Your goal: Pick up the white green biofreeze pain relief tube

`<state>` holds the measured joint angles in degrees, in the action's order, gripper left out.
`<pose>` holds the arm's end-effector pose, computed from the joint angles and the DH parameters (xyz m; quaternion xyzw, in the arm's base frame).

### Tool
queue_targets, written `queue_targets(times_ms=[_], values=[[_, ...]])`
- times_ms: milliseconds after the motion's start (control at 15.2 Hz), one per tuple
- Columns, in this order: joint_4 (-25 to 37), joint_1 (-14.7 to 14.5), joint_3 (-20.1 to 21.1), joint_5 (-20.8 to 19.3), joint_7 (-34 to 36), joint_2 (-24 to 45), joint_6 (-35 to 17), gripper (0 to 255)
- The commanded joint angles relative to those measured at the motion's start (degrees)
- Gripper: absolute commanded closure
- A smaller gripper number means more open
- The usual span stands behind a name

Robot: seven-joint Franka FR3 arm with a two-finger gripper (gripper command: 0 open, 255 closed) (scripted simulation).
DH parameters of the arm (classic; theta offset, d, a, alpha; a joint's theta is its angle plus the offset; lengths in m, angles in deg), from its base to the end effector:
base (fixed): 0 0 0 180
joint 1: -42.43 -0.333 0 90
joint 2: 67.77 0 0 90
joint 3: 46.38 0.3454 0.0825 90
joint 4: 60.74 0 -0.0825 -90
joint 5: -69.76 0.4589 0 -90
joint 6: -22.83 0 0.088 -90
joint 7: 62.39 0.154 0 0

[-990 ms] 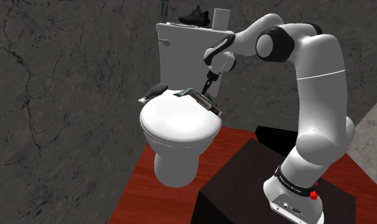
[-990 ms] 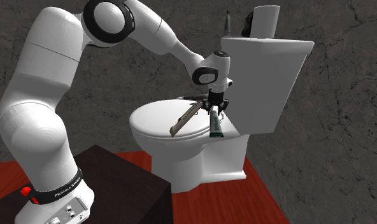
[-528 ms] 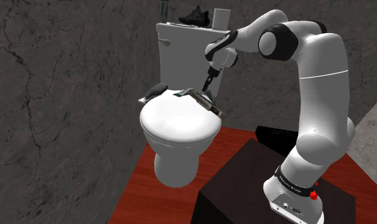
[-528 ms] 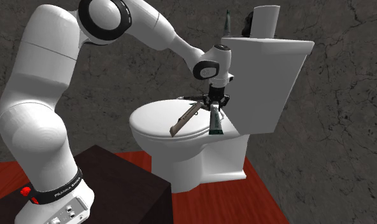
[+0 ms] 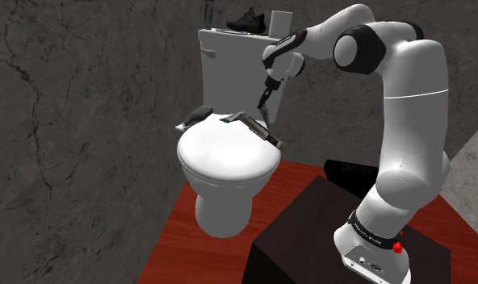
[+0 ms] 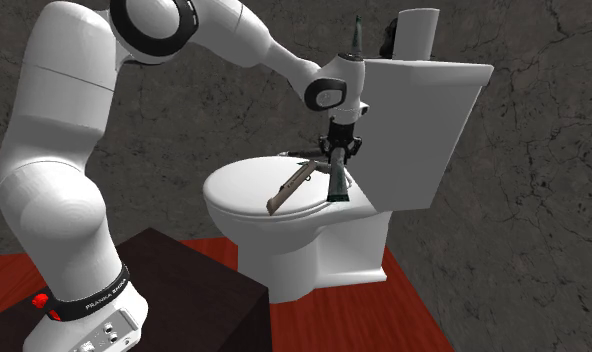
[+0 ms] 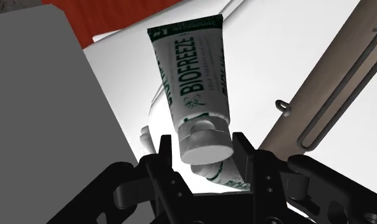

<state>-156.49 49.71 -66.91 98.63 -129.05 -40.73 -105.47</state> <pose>0.7044 -0.3091 0.3013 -0.9660 -0.2142 -0.1402 0.0370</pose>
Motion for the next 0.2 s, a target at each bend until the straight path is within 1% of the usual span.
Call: queue_targets(times_ms=[0, 132], values=[[0.71, -0.15, -0.28, -0.60, 0.69, -0.67, 1.26, 255], [0.75, -0.16, -0.30, -0.64, 0.73, -0.72, 1.34, 255]])
